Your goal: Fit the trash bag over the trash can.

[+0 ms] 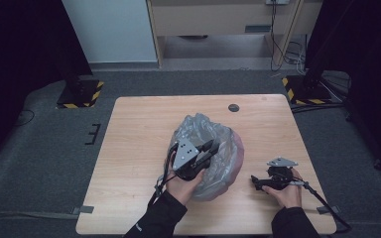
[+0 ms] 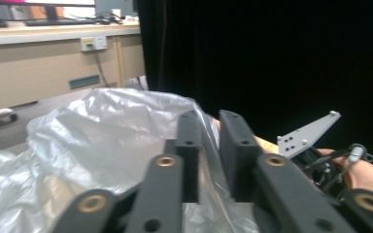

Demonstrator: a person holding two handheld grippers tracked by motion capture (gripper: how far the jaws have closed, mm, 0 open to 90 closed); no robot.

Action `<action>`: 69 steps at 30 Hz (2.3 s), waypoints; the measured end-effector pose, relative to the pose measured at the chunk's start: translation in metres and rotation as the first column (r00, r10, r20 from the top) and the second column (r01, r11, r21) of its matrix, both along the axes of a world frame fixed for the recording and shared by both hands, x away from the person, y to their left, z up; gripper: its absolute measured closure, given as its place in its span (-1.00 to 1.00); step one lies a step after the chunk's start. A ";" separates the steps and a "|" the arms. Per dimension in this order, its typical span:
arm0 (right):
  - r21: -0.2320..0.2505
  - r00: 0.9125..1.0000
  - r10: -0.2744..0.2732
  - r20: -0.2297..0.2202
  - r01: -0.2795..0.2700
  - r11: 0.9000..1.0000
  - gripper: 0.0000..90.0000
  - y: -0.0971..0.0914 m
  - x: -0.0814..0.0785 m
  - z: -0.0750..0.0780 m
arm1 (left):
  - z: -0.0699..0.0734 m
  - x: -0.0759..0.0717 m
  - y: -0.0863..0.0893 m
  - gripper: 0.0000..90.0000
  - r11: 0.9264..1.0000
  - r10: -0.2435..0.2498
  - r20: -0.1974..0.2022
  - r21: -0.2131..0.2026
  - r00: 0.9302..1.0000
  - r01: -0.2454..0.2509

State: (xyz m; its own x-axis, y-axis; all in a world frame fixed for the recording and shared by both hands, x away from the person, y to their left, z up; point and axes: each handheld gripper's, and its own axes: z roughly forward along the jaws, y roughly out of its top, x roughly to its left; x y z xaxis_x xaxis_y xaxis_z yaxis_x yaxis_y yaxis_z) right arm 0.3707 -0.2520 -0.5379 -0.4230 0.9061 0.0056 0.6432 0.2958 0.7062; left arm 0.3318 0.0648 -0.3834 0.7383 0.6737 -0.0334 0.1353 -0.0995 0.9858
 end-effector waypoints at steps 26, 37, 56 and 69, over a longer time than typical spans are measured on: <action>0.133 0.969 -0.105 0.224 0.076 0.988 -0.12 -0.009 -0.005 0.034 | -0.004 0.003 0.112 -0.27 0.973 0.183 -0.018 -0.136 0.983 -0.184; 0.186 0.932 -0.141 0.335 0.081 0.979 -0.10 -0.002 -0.005 0.061 | -0.045 0.024 0.143 -0.27 0.948 0.316 -0.092 -0.013 0.944 -0.318; 0.251 0.874 -0.046 0.483 -0.089 0.964 -0.13 0.045 -0.010 0.112 | -0.094 0.012 0.172 -0.32 0.931 0.358 -0.131 0.127 0.925 -0.342; 0.264 0.844 -0.018 0.535 -0.147 0.953 -0.15 0.066 -0.014 0.132 | -0.111 0.018 0.185 -0.36 0.911 0.404 -0.184 0.168 0.896 -0.377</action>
